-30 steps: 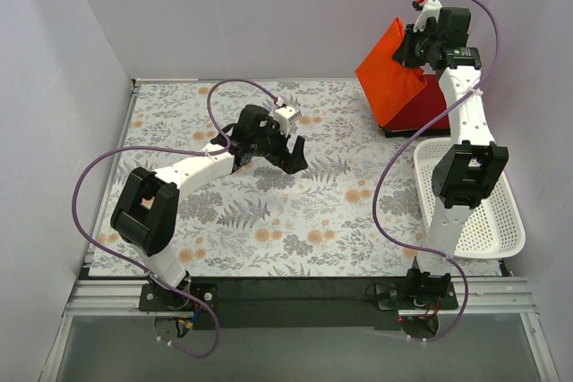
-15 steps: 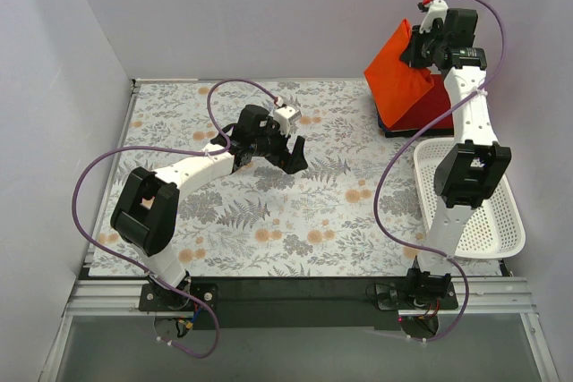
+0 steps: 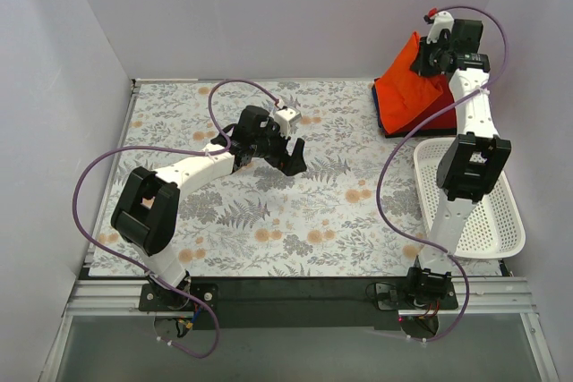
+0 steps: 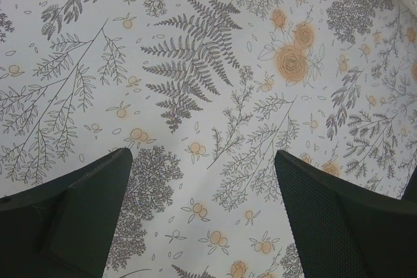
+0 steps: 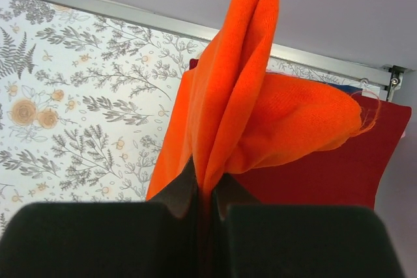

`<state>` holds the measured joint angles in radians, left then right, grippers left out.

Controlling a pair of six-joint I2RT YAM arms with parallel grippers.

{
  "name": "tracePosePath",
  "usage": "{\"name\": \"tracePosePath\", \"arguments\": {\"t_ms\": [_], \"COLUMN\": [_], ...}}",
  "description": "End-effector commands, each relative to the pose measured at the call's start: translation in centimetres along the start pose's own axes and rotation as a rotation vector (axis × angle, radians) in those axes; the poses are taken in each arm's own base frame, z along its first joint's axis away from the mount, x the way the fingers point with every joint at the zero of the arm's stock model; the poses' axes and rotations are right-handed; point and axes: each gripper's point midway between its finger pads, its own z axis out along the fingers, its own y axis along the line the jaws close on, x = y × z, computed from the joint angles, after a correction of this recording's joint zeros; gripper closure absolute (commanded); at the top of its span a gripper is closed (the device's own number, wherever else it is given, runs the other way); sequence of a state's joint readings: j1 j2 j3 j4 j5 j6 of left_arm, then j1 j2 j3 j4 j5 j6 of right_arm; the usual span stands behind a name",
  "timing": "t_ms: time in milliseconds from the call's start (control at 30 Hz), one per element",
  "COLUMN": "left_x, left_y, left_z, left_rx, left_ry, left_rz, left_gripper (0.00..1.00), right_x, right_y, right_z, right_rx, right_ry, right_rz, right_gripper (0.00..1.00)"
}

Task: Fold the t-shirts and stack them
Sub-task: Neatly place the folded tshirt to the corner

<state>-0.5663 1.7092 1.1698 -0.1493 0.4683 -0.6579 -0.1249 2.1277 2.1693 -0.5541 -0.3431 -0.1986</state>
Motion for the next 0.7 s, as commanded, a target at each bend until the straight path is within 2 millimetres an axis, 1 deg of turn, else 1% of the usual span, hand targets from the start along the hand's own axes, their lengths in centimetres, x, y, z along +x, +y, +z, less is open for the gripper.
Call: {"name": "tracePosePath", "arguments": {"t_ms": [0,133,200,233,367,400,433,500,533,567,600,633,667], "left_x": [-1.4,-1.4,-1.5,-1.5,-1.5,-1.6,-1.6,-1.7,-2.2,-2.4,-2.4,-2.6,-3.0], "left_y": [-0.4,-0.4,-0.3,-0.2,-0.2,-0.2,-0.1,0.0,0.4,0.5,0.5,1.1,1.2], "left_z": [-0.6,-0.4,-0.4,-0.4,-0.5,-0.5,-0.5,-0.7,-0.9,-1.1,-1.4,-1.7,-2.1], "left_rx": [0.01,0.012,0.009,0.007,0.006,0.001,-0.002,-0.007,-0.019,-0.02,-0.018,-0.027,-0.026], "left_ry": [-0.026,-0.023,-0.025,-0.022,-0.019,-0.018,-0.016,-0.011,-0.021,-0.022,-0.013,-0.019,-0.028], "left_rz": [0.034,0.037,0.038,0.038,0.04,0.039,0.037,0.027,0.021,0.007,-0.02,-0.043,-0.06], "left_gripper": [0.09,0.08,0.08,0.08,0.08,0.08,0.08,0.08,0.08,0.08,0.08,0.08,0.08], "right_x": [-2.3,-1.7,-1.7,-1.3,-0.5,-0.2,0.1,0.1,0.5,0.4,0.3,-0.2,-0.5], "right_y": [-1.6,-3.4,-4.0,-4.7,-6.0,-6.5,-7.1,-8.0,-9.1,-9.4,-9.7,-10.3,-10.4], "right_z": [-0.5,-0.2,-0.1,0.1,0.8,1.2,1.3,1.6,1.6,1.6,1.4,0.9,0.7], "right_rx": [0.031,0.054,0.06,0.063,0.069,0.078,0.092,0.123,0.159,0.172,0.185,0.21,0.217], "right_ry": [-0.082,-0.078,-0.085,-0.083,-0.085,-0.082,-0.083,-0.085,-0.074,-0.078,-0.078,-0.088,-0.094], "right_rz": [-0.059,-0.066,-0.074,-0.069,-0.08,-0.086,-0.092,-0.104,-0.101,-0.11,-0.117,-0.128,-0.138], "right_gripper": [0.99,0.99,0.99,0.99,0.99,0.99,0.91,0.72,0.5,0.4,0.34,0.26,0.23]}}
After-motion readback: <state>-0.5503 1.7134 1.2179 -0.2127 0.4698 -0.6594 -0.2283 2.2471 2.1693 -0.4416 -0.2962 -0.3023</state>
